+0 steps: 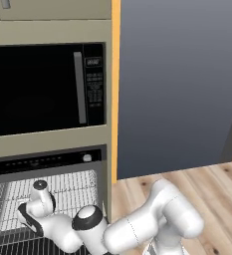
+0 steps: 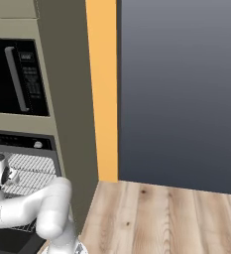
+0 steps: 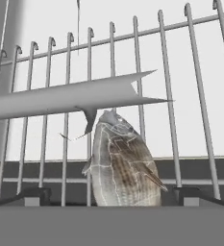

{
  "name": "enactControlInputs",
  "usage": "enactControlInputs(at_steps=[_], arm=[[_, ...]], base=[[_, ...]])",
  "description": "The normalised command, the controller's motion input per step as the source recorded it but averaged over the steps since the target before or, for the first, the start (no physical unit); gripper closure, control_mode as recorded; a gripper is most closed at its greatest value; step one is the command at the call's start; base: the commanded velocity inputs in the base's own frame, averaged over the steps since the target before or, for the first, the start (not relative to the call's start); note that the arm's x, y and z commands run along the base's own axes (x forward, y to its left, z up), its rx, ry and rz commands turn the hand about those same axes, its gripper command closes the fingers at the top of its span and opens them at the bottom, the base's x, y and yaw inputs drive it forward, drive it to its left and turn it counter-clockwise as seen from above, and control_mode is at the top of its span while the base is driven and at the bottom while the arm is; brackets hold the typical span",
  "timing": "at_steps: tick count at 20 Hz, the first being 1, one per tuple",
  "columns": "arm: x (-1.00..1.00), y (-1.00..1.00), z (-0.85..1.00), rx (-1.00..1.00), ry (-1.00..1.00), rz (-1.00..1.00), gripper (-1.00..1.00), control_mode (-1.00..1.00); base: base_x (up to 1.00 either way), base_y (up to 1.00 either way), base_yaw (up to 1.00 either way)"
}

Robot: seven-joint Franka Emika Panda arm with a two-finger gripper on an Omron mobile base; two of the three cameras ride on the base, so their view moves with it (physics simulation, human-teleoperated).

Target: Take the fish from the oven and place it on the plate on the counter.

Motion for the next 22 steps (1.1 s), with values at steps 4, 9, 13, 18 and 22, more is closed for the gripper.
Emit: enactControlInputs(at_steps=[4,9,13,18,22], arm=[[0.00,0.00,-0.83,-0.11,0.00,-0.01,-1.00,-1.00],[-0.04,0.00,-0.99,-0.08,-0.04,0.00,-1.00,-1.00],[-0.16,0.00,-1.00,-0.16,-0.04,0.00,-1.00,-1.00],[-0.49,0.09,-1.00,-0.16,0.00,0.00,-1.00,-1.00],[-0.35,0.18,-1.00,-0.10,0.00,0.00,1.00,-1.00]], base=[[0.00,0.00,0.00],[0.00,0.00,0.00],[0.00,0.00,0.00],[0.00,0.00,0.00],[0.00,0.00,0.00]])
